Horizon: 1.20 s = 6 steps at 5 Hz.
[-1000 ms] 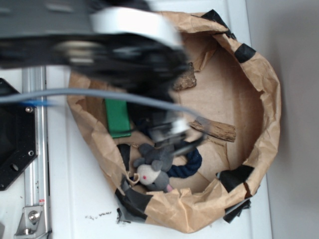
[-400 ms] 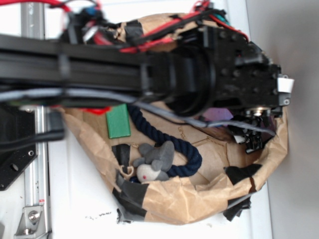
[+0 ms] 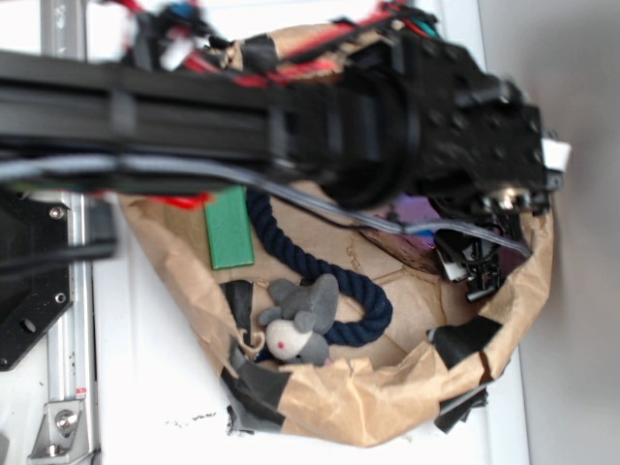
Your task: Grab the rock.
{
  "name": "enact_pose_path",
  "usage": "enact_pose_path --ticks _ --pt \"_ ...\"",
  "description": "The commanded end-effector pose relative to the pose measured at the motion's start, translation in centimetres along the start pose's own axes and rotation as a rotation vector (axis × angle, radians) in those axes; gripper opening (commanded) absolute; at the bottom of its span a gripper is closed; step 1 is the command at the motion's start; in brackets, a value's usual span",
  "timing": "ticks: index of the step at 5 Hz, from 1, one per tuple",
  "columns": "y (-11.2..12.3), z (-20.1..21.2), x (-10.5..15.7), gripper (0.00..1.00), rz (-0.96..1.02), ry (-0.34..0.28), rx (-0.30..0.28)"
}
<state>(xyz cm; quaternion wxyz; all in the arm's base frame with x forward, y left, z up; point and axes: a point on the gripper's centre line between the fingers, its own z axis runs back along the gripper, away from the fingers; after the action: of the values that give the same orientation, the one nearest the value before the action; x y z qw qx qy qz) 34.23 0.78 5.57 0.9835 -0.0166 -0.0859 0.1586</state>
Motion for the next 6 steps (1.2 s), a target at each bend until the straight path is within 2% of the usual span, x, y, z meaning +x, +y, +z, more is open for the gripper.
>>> enact_pose_path --ticks 1,2,3,4,5,6 --pt "0.2 4.9 0.6 1.00 0.058 -0.130 -0.076" --pt "1.3 3.4 -0.8 1.00 0.063 -0.092 -0.013" --pt "3.7 3.1 -3.5 1.00 0.075 -0.045 0.005" --pt "5.4 3.5 -4.4 1.00 0.125 -0.038 0.017" --pt "6.7 3.2 -4.3 1.00 0.166 -0.033 0.035" --pt "6.9 1.7 -3.3 1.00 0.157 0.006 0.054"
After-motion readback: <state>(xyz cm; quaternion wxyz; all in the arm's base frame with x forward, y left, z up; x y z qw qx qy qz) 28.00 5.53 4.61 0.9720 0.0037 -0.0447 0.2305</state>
